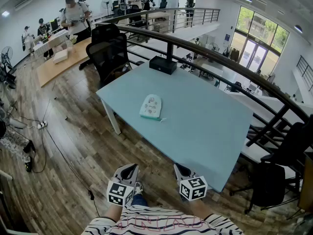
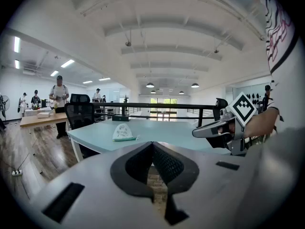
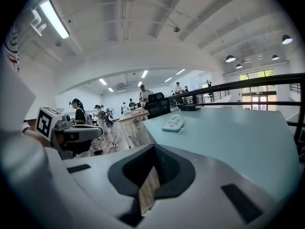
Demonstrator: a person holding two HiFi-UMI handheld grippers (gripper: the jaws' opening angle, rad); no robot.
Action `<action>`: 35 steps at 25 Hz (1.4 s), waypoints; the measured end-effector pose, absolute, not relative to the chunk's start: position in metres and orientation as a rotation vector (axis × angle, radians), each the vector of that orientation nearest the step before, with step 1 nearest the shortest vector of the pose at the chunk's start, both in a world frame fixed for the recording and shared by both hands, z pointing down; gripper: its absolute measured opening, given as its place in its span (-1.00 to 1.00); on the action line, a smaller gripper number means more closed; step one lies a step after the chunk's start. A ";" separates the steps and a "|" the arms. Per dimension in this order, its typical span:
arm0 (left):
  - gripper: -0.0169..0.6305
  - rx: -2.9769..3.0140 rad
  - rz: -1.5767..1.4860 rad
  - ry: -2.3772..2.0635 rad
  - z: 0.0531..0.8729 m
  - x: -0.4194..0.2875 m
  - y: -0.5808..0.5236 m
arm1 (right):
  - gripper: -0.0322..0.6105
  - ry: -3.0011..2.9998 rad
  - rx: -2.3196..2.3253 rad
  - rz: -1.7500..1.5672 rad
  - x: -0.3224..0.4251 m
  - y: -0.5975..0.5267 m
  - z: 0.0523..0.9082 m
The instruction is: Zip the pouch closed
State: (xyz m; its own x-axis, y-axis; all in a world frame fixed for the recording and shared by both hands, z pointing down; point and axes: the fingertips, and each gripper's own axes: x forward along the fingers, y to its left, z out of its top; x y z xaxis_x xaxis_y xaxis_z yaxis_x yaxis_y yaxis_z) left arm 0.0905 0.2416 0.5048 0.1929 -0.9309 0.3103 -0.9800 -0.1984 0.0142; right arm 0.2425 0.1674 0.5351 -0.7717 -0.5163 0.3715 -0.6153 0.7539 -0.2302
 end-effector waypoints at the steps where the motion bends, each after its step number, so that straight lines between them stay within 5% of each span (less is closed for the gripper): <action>1: -0.87 2.251 0.344 -1.841 0.505 0.089 0.239 | -0.82 -2.667 0.882 0.497 0.242 0.165 0.535; 19: -0.84 2.265 0.365 -1.761 0.519 0.058 0.181 | -0.79 -2.643 0.919 0.532 0.204 0.107 0.542; 23: -0.47 2.280 0.369 -1.702 0.524 0.047 0.157 | -0.48 -2.619 0.933 0.558 0.190 0.088 0.546; 35: -0.41 2.315 0.372 -1.543 0.538 -0.015 0.092 | -0.48 -2.536 1.072 0.648 0.137 0.035 0.559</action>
State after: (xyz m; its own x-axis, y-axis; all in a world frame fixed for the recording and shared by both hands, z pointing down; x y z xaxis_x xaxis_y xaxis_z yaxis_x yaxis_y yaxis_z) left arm -0.0151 0.0925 0.5381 0.3786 -0.8381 0.3929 -0.9250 -0.3571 0.1295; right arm 0.1372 0.0350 0.5589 -0.6710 -0.5922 0.4461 -0.7337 0.6172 -0.2843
